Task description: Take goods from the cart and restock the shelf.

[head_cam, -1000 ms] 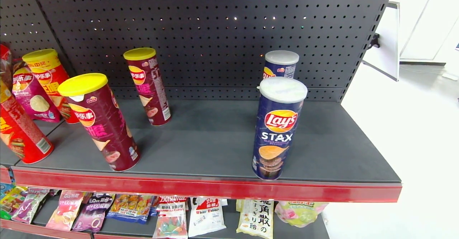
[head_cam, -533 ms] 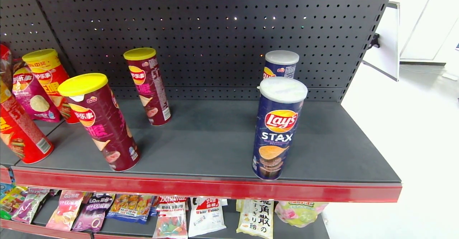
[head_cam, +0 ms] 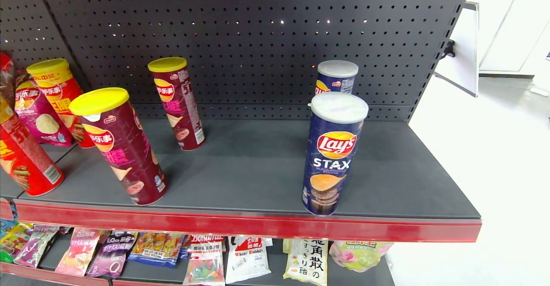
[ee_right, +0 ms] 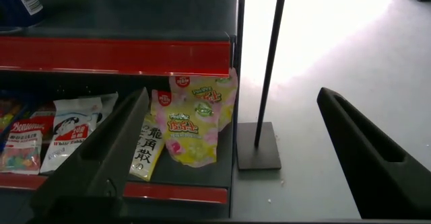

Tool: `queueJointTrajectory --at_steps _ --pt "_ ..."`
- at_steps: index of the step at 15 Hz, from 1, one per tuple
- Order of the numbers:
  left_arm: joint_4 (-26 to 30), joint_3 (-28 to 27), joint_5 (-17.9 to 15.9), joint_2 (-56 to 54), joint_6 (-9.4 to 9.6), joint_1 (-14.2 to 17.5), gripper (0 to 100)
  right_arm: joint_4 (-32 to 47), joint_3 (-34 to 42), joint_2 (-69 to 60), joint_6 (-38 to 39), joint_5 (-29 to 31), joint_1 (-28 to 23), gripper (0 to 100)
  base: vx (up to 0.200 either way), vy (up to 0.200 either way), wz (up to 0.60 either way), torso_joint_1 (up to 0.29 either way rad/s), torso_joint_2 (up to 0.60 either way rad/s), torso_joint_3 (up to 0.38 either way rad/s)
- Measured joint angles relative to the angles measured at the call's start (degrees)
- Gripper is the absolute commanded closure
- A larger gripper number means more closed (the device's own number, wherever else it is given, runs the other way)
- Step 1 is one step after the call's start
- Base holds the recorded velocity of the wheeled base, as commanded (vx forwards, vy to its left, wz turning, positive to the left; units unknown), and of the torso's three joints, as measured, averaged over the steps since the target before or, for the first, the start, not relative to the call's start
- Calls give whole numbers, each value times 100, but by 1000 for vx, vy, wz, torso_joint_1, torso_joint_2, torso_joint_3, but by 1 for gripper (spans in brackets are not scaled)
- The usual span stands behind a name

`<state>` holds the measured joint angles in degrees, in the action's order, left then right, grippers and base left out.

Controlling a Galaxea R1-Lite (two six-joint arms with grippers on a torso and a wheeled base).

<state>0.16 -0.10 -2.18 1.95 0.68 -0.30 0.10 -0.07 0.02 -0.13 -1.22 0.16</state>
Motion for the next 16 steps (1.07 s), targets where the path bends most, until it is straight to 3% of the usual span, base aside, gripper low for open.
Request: queueJointTrajectory --at_steps 9,12,16 --pt "2 5 148 -177 -9 30 0 0 -2 0 4 0 0 0 0 0 0 0 0 0" --pt "5 2 148 -177 -2 30 0 0 -2 0 4 2 2 0 -200 0 0 9 5 1" --pt "0 0 150 -182 -4 28 0 -5 -2 0 6 2 0 0 0 50 0 2 2 1"
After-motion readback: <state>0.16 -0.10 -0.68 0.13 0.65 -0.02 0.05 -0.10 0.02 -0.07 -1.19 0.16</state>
